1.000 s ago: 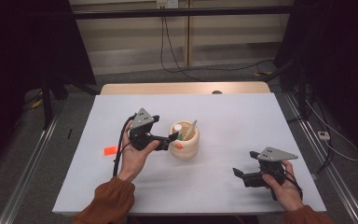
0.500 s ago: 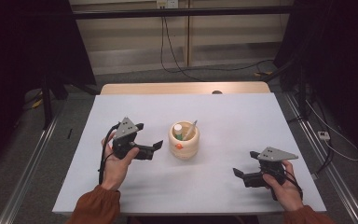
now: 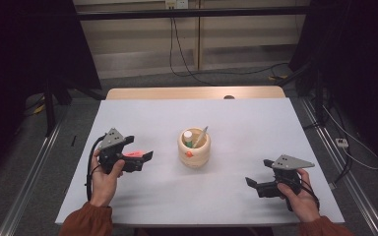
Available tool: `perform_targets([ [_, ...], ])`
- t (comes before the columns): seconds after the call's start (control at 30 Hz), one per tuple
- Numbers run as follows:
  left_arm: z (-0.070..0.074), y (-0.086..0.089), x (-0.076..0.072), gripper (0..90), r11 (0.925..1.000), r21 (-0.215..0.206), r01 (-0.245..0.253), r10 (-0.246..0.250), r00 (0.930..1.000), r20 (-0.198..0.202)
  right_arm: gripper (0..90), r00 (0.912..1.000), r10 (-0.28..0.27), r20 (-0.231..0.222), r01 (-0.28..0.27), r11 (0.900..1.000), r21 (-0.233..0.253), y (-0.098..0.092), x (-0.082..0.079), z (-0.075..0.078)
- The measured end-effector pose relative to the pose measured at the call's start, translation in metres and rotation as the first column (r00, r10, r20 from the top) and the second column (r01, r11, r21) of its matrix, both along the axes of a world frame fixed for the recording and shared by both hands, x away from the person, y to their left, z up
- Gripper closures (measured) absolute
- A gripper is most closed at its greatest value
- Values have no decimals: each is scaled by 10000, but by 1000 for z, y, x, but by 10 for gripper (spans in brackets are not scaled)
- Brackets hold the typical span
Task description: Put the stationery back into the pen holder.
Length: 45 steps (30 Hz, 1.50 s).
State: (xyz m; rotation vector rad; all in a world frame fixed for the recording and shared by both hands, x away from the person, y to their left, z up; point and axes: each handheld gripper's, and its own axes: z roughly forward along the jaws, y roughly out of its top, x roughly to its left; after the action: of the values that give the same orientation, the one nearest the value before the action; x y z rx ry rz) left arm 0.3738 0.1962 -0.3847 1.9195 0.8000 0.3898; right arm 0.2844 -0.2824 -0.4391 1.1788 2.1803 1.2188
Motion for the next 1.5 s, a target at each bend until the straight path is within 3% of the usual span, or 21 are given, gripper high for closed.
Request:
perform_targets([
  [0.1,-1,5,2,81,9998,9,179,-179,9998,-72,60,10000,8,-2,-8,10000,-28,0,1,0],
  [0.17,-1,8,4,84,9992,320,228,-225,9997,-103,63,10000,-53,1,53,10000,-33,0,1,0],
  [0.23,-2,13,8,97,9987,477,189,-176,9995,-272,61,10000,-75,-6,75,10000,-2,-1,0,0],
  [0.33,-2,22,14,91,9993,334,176,-152,9974,-708,61,10000,-39,-30,39,10000,-12,0,1,0],
  [0.43,-2,29,19,91,9944,943,472,-365,9930,-1126,61,10000,14,-31,-14,10000,-18,0,1,0],
  [0.5,-3,34,21,92,9904,1241,612,-462,9917,-1202,61,10000,-1,-47,1,10000,-26,0,1,0],
  [0.6,-6,40,28,89,9804,1844,692,-445,9899,-1347,61,10000,10,-43,-10,10000,-34,1,1,0],
  [0.67,-9,44,35,87,9679,2381,802,-425,9863,-1595,61,10000,20,-56,-21,10000,-38,1,1,-1],
  [0.7,-11,46,37,111,9664,2452,771,-359,9851,-1680,61,10000,17,-69,-17,10000,-37,1,1,-1],
  [0.93,-22,54,54,168,9320,3479,1015,-238,9751,-2207,61,9999,46,-94,-46,10000,-54,1,2,-1],
  [1.1,-31,51,60,267,8972,4207,1345,-336,9705,-2386,62,9999,98,-81,-99,9999,-88,2,2,-2],
  [1.2,-35,49,65,308,8811,4481,1511,-388,9675,-2498,62,9999,113,-76,-113,9999,-89,2,2,-2],
  [1.3,-38,50,67,355,8772,4547,1538,-346,9651,-2597,62,9999,123,-79,-124,9999,-97,2,2,-2],
  [1.4,-42,50,70,391,8651,4674,1822,-456,9564,-2884,63,9999,119,-105,-120,9999,-100,2,2,-2],
  [1.43,-43,50,71,403,8633,4711,1811,-432,9565,-2885,63,9999,115,-107,-116,9999,-106,2,2,-2],
  [1.47,-43,51,73,404,8608,4682,1993,-542,9508,-3051,63,9999,124,-112,-125,9999,-103,2,2,-2],
  [1.5,-43,51,73,409,8589,4715,1998,-545,9512,-3037,63,9999,123,-111,-124,9999,-111,2,2,-2],
])
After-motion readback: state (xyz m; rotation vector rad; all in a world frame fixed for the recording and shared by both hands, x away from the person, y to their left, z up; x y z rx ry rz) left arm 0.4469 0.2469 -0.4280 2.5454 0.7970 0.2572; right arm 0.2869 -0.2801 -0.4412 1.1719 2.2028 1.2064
